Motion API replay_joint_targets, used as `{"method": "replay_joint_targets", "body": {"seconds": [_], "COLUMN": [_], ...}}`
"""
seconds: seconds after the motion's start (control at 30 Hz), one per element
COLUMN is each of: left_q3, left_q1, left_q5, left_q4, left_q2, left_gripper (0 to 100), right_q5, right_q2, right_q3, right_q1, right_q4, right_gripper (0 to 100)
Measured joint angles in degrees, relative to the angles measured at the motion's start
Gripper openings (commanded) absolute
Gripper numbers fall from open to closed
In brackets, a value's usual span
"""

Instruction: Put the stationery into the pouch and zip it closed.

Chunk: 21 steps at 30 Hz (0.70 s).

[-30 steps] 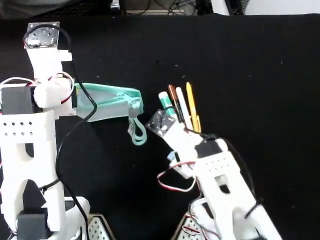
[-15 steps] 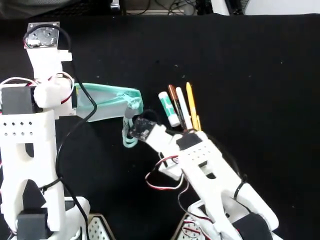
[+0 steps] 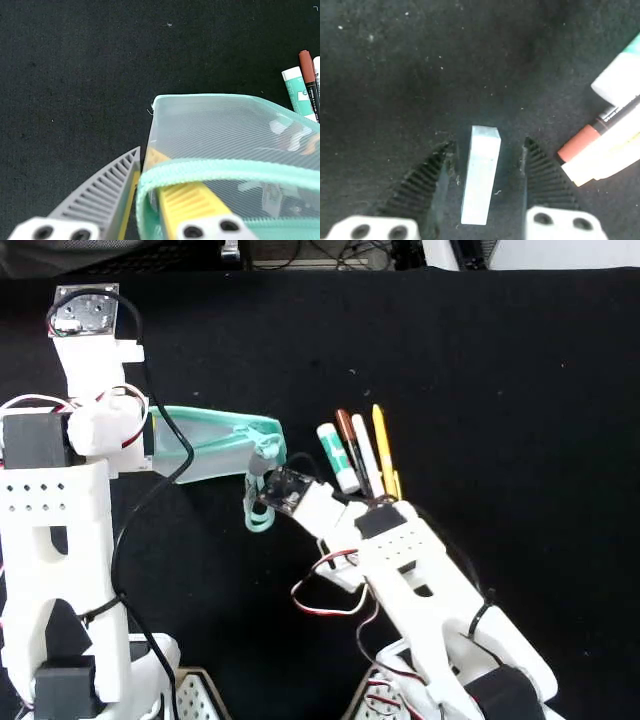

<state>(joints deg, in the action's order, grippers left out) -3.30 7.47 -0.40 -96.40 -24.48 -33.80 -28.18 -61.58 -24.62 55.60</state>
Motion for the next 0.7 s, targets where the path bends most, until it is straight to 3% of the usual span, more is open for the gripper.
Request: {"method": "replay_joint_targets", "body": {"seconds": [0.27,0.7], "left_q3": [0.0,0.0], "left_q1": [0.0,0.0], "left_q5": [0.0,0.0], "left_q4": [0.0,0.0], "left_q2": [0.0,0.0], "left_gripper": [3,3], "right_q5": [0.0,0.0], "right_q2": [0.2,13.1], "right_q3": [0.0,3.3], "right_q1": [0.0,0.3], "right_q4": [0.0,-4.9], "right_gripper": [19.4,19.4]}}
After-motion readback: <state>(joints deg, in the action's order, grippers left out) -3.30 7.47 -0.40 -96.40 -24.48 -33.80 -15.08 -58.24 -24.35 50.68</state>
